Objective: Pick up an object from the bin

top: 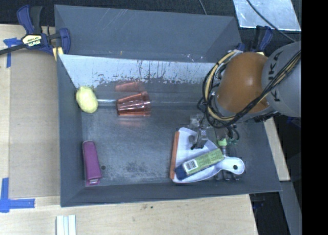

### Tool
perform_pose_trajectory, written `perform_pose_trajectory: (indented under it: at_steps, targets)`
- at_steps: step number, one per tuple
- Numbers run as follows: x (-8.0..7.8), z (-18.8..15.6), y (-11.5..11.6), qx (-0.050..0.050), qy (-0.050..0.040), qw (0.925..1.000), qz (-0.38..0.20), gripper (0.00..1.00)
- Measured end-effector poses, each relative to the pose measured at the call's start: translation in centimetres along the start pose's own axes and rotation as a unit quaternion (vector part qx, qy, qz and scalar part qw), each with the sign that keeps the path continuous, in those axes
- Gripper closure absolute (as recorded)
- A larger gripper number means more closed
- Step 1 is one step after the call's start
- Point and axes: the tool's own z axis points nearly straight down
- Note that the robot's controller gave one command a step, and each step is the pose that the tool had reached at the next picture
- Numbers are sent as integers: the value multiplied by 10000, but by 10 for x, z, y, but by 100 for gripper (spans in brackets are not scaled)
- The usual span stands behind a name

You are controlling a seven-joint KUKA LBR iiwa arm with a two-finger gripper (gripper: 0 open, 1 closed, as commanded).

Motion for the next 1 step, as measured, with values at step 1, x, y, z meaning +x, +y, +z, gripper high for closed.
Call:
perform_pose_trajectory:
  at_steps: [1]
  targets:
    - [-31, 10, -27, 2, -44, 10000, -58, 100]
